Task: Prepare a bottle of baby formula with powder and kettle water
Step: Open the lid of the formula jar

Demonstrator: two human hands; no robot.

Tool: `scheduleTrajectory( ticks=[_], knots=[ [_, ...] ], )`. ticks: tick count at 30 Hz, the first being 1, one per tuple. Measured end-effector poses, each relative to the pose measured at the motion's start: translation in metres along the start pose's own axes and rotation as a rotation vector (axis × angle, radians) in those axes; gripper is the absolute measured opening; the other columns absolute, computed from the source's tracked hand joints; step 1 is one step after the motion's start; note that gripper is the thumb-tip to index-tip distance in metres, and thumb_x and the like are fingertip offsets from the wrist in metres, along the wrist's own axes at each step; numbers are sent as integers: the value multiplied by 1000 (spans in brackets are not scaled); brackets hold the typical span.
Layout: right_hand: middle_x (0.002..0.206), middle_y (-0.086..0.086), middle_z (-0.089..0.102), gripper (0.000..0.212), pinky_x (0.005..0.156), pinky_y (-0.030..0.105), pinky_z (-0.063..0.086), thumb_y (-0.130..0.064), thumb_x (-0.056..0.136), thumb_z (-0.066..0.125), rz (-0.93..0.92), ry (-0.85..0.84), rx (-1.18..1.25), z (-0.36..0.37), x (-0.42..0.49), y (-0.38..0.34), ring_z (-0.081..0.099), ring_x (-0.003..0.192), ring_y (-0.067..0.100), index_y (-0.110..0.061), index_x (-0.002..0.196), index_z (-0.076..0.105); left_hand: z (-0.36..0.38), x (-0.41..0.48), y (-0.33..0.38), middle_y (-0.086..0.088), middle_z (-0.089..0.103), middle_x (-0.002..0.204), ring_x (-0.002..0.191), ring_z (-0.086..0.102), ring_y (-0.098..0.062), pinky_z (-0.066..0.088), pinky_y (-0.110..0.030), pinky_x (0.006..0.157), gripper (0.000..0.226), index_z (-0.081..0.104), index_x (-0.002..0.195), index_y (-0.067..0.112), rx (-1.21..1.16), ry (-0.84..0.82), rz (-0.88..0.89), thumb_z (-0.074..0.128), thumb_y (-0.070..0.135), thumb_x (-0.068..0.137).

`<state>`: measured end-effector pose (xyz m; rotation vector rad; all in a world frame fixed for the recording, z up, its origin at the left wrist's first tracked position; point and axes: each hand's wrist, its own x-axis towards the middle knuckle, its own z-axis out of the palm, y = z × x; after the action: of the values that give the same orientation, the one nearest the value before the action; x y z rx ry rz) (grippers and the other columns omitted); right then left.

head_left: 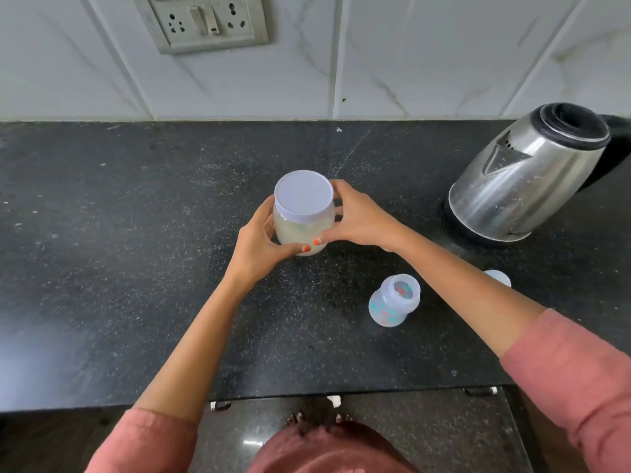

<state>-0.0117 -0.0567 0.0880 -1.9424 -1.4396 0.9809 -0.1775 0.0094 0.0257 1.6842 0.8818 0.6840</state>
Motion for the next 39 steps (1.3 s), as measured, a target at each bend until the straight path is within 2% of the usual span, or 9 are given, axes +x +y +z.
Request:
scheduleTrajectory(
  ticks=[9,13,18,25,28,31,34,37,39],
  knots=[
    [144,4,38,92,103,37,38,-13,66,80,46,-22,12,40,-45,-2,39,130,22,-16,139,24,-4,-62,-14,10,49,129,119,46,-2,40,-6,92,95,31,140,19,-28,-11,-43,83,4,61],
    [143,4,40,92,105,38,39,-12,65,80,70,-23,27,57,-56,2,40,130,22,-16,138,26,-3,-80,-25,13,49,126,118,46,2,40,-15,97,95,32,140,19,-28,-15,-65,83,4,61],
    [143,5,40,93,106,42,39,-12,64,81,102,-20,14,73,-63,6,39,131,22,-15,138,25,-2,-91,-38,15,49,127,115,46,6,37,-6,94,95,32,138,24,-19,-16,-76,84,8,60],
    [143,4,39,92,106,41,40,-13,66,80,119,-26,4,82,-63,8,38,132,21,-17,139,25,-1,-95,-46,17,47,127,117,44,7,37,-6,95,93,31,132,32,-55,-10,-79,84,7,59],
    [145,5,37,92,108,41,38,-13,68,79,112,-39,-9,80,-64,6,37,133,21,-16,140,22,-1,-94,-45,14,45,132,117,43,13,36,-7,96,98,29,130,37,-64,-41,-76,89,26,53],
    [145,4,36,94,109,36,34,-14,66,80,73,-66,-34,74,-67,1,36,133,20,-15,141,24,0,-94,-44,13,42,137,124,39,9,34,-7,98,96,26,128,44,-56,-65,-62,82,40,51],
    [149,2,29,96,108,34,30,-23,68,79,19,-49,-110,63,-71,-12,31,136,19,-17,144,20,1,-94,-42,13,38,138,126,36,7,32,-7,100,100,23,129,43,-65,-78,-25,85,30,52],
    [149,1,29,87,105,35,33,-36,74,73,-13,-53,-232,56,-70,-28,31,134,18,-17,143,23,6,-92,-34,15,38,133,119,39,14,35,-5,95,102,25,131,34,-105,-69,-5,83,36,47],
    [145,0,33,79,101,39,37,-42,77,68,-9,-61,-346,57,-67,-38,35,131,21,-18,140,29,11,-92,-27,16,42,127,112,44,16,39,-6,88,95,30,126,33,-156,-46,7,80,36,45]
  ],
)
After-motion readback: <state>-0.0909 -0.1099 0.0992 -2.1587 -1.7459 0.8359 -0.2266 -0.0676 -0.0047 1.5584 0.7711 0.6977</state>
